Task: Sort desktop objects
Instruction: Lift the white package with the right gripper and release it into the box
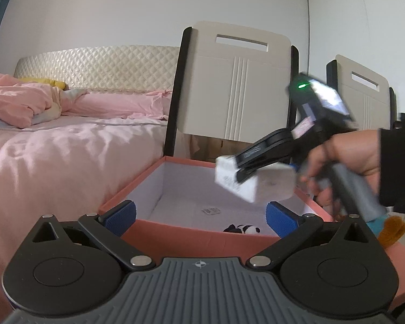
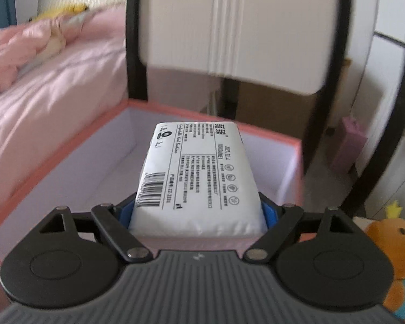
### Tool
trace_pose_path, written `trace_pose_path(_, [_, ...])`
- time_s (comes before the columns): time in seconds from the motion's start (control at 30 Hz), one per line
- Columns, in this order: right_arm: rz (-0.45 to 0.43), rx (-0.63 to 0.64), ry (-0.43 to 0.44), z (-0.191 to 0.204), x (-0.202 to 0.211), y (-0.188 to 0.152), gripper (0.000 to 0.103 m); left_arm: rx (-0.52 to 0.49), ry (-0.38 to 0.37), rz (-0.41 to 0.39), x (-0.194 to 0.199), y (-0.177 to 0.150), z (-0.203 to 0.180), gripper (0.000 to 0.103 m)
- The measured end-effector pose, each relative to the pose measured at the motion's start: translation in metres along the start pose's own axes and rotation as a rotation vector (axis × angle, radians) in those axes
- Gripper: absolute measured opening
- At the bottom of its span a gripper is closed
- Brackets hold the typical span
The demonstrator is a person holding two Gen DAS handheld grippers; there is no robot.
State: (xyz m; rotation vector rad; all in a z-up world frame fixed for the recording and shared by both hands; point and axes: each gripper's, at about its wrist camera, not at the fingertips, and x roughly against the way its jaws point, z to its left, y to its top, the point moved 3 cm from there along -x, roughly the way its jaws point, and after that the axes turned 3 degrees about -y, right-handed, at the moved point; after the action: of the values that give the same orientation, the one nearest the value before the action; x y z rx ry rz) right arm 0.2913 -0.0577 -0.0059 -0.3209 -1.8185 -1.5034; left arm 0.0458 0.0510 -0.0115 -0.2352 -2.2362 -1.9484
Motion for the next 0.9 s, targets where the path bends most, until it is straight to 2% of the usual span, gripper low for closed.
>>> trace_pose_path(0.33, [0.151, 0.04, -0.017, 0.018, -0.066, -0.009, 0.086, 0.062, 0.023, 0.026, -0.003, 0.002, 0.015, 0.103])
trace_pose_path(0.47, [0.164, 0.027, -0.021, 0.014, -0.074, -0.01, 0.087, 0.071, 0.032, 0.032, -0.003, 0.003, 0.018, 0.103])
trace_pose_path(0.57, [0.168, 0.006, -0.019, 0.01, -0.074, -0.01, 0.088, 0.078, 0.037, 0.032, -0.003, 0.004, 0.02, 0.103])
trace_pose_path(0.67, [0.162, -0.007, -0.033, 0.004, -0.067, -0.011, 0.093, 0.075, 0.037, 0.035, -0.004, 0.004, 0.021, 0.103])
trace_pose_path(0.9, [0.085, -0.054, -0.006, -0.014, -0.015, -0.009, 0.103, 0.063, 0.034, 0.029, -0.002, 0.005, 0.018, 0.103])
